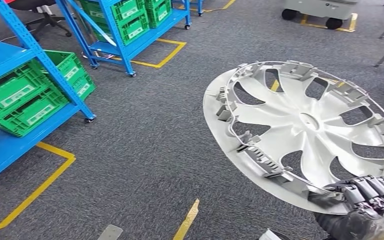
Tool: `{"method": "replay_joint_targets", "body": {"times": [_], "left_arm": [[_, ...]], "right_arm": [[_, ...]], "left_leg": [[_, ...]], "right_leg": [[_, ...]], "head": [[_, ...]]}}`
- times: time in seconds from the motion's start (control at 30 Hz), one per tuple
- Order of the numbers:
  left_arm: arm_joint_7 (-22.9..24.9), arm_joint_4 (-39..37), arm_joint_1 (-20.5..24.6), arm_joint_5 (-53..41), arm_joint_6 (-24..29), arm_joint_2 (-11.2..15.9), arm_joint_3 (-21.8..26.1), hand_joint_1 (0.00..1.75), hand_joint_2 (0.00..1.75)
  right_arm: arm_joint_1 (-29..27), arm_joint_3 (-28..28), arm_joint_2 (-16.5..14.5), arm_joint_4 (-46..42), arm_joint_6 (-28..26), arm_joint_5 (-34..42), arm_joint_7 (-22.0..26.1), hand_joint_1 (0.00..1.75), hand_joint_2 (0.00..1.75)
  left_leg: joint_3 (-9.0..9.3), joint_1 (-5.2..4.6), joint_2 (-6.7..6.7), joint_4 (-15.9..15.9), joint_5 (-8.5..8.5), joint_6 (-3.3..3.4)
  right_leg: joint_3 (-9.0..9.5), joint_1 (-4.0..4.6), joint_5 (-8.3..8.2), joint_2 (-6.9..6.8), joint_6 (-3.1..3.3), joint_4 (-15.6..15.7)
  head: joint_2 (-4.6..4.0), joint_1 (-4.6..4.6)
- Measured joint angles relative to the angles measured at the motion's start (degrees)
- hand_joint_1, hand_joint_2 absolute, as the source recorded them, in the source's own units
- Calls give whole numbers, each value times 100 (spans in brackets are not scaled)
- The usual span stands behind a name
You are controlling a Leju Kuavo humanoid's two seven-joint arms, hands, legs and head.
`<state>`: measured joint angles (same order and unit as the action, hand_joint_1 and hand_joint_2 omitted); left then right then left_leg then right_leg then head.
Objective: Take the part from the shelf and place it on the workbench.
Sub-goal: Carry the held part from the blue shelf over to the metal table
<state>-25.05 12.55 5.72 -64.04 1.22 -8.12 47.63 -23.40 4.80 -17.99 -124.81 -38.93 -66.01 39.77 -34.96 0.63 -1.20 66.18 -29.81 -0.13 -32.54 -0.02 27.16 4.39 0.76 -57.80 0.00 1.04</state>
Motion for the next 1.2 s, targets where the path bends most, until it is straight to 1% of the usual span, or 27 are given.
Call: {"method": "replay_joint_targets", "body": {"times": [0.03, 0.1, 0.17, 0.2, 0.27, 0.3, 0.33, 0.37, 0.4, 0.43, 0.47, 0.53, 0.6, 0.67, 0.7, 0.73, 0.77, 0.83, 0.87, 0.9, 0.93, 0.97, 1.03, 1.07, 1.13, 1.17, 1.2], "left_arm": [[0, 0, -1, 0, 0, 11, 0, 0, 175], [0, 0, 6, 0, 1, 27, 0, 0, 175], [0, 0, 18, 1, 2, 18, -1, 0, 175], [0, 1, 23, 11, 17, 13, -1, 0, 175], [-1, 2, 27, 47, 63, -4, -1, 0, 175], [-2, 2, 17, 69, 88, -3, 0, 0, 175], [-4, 2, -5, 86, 101, -5, 1, 0, 175], [-8, 2, -33, 98, 108, -3, 2, 0, 175], [-11, 2, -58, 106, 113, 0, 3, 0, 175], [-15, 2, -72, 111, 117, 2, 4, 0, 175], [-21, 2, -77, 111, 118, 1, 4, 0, 175], [-31, 3, -74, 112, 118, 7, 5, 0, 175], [-40, 5, -70, 114, 115, 23, 9, 0, 175], [-53, 7, -57, 119, 107, 36, 12, 0, 175], [-60, 7, -48, 122, 103, 41, 14, 0, 175], [-64, 7, -43, 126, 99, 47, 15, 0, 175], [-67, 7, -44, 128, 96, 51, 17, 0, 175], [-68, 7, -68, 129, 96, 60, 24, 0, 175], [-68, 7, -88, 129, 96, 64, 28, 0, 175], [-68, 7, -105, 129, 96, 66, 34, 0, 175], [-68, 7, -116, 129, 96, 67, 39, 0, 175], [-68, 7, -119, 129, 96, 67, 43, 0, 175], [-68, 7, -114, 130, 97, 90, 50, 0, 175], [-68, 6, -113, 130, 97, 101, 53, 0, 175], [-66, 7, -110, 131, 100, 130, 61, 0, 175], [-64, 8, -106, 131, 101, 123, 62, 0, 175], [-63, 9, -100, 130, 101, 125, 64, 0, 175]], "right_arm": [[4, 1, -1, 1, 0, 0, 1, 175, 175], [7, 3, -2, 2, 0, 1, 1, 175, 175], [-6, 10, -2, -1, 0, -9, -19, 175, 175], [-22, 29, -3, -21, 0, -60, -116, 175, 175], [-44, 146, -9, -146, -2, -179, -499, 175, 175], [-67, 256, -14, -246, -2, -196, -702, 175, 175], [-98, 386, -20, -348, -2, -156, -835, 175, 175], [-137, 525, -25, -439, -2, -89, -898, 175, 175], [-175, 649, -30, -514, -2, -37, -920, 175, 175], [-215, 754, -34, -579, -2, 30, -912, 175, 175], [-264, 843, -36, -642, -2, 123, -871, 175, 175], [-377, 1000, -38, -747, -2, 397, -689, 175, 175], [-442, 1163, -49, -801, -2, 654, -469, 175, 175], [-475, 1314, -72, -820, -2, 812, -339, 175, 175], [-501, 1379, -84, -830, -2, 851, -312, 175, 175], [-522, 1437, -97, -839, -2, 880, -294, 175, 175], [-536, 1482, -109, -846, -2, 897, -279, 175, 175], [-553, 1537, -127, -854, -2, 922, -264, 175, 175], [-561, 1561, -131, -854, -2, 933, -264, 175, 175], [-572, 1586, -131, -854, -2, 938, -267, 175, 175], [-583, 1612, -131, -854, -2, 940, -270, 175, 175], [-592, 1634, -133, -855, -2, 940, -273, 175, 175], [-599, 1668, -141, -862, -2, 942, -275, 175, 175], [-598, 1680, -147, -867, -2, 943, -276, 175, 175], [-609, 1697, -160, -879, -2, 945, -286, 175, 175], [-627, 1708, -165, -887, -2, 943, -296, 175, 175], [-658, 1723, -170, -899, -2, 941, -305, 175, 175]], "left_leg": [[140, -7, -116, -341, 165, 64], [303, -25, -268, -745, 243, 130], [343, -18, -191, -852, 215, 114], [355, -1, -130, -888, 233, 116], [385, 36, 4, -962, 264, 129], [392, 35, 68, -971, 264, 139], [393, 34, 136, -972, 260, 142], [397, 33, 210, -970, 251, 138], [406, 33, 291, -969, 238, 129], [424, 35, 377, -967, 220, 114], [451, 40, 458, -964, 195, 92], [516, 31, 595, -948, 130, 22], [566, -6, 692, -926, 79, -44], [607, -19, 790, -921, 53, -85], [620, -6, 776, -906, 15, -111], [598, 9, 686, -824, -73, -134], [524, 21, 551, -634, -218, -153], [197, 26, 263, 94, -607, -148], [11, 20, 203, 473, -747, -133], [-125, 11, 175, 717, -784, -110], [-172, -3, 160, 749, -695, -73], [-110, -25, 129, 543, -492, -16], [160, -82, -82, -166, -32, 161], [280, -102, -207, -471, 107, 243], [385, -129, -330, -743, 136, 329], [408, -129, -280, -814, 140, 319], [436, -118, -209, -883, 157, 290]], "right_leg": [[-1, 12, 2, 67, -7, -9], [-47, 3, -8, 179, -47, -24], [-109, -7, -29, 274, -114, -19], [-142, -2, -11, 226, -146, -45], [-322, 7, 195, -51, -211, -380], [-487, -4, 375, -229, -247, -724], [-681, -24, 555, -331, -284, -1117], [-850, -45, 671, -376, -317, -1444], [-946, -67, 689, -399, -346, -1616], [-919, -89, 584, -426, -371, -1542], [-773, -107, 397, -482, -392, -1252], [-336, -115, 71, -716, -418, -459], [-111, -94, 2, -827, -344, -81], [-113, -79, 25, -719, -220, -79], [-119, -80, 26, -662, -176, -83], [-123, -83, 22, -603, -134, -82], [-124, -89, 13, -540, -94, -78], [-134, -81, 3, -402, -41, -76], [-137, -69, 0, -319, -24, -77], [-136, -51, -3, -234, -14, -77], [-133, -31, -6, -145, -6, -77], [-125, -9, -10, -58, -1, -77], [-115, 32, -17, 99, 6, -79], [-120, 38, -22, 171, 2, -83], [-161, 16, -45, 293, -38, -83], [-186, 4, -64, 359, -71, -72], [-218, -2, -71, 339, -97, -79]], "head": [[0, 7], [0, 4], [0, -10], [0, 1], [0, 39], [0, 61], [0, 74], [0, 79], [0, 81], [0, 84], [0, 83], [0, 93], [0, 87], [0, 65], [0, 58], [0, 52], [0, 43], [0, 17], [0, 12], [0, 10], [0, 11], [0, 11], [0, 23], [0, 32], [0, 40], [0, 33], [0, 29]]}}
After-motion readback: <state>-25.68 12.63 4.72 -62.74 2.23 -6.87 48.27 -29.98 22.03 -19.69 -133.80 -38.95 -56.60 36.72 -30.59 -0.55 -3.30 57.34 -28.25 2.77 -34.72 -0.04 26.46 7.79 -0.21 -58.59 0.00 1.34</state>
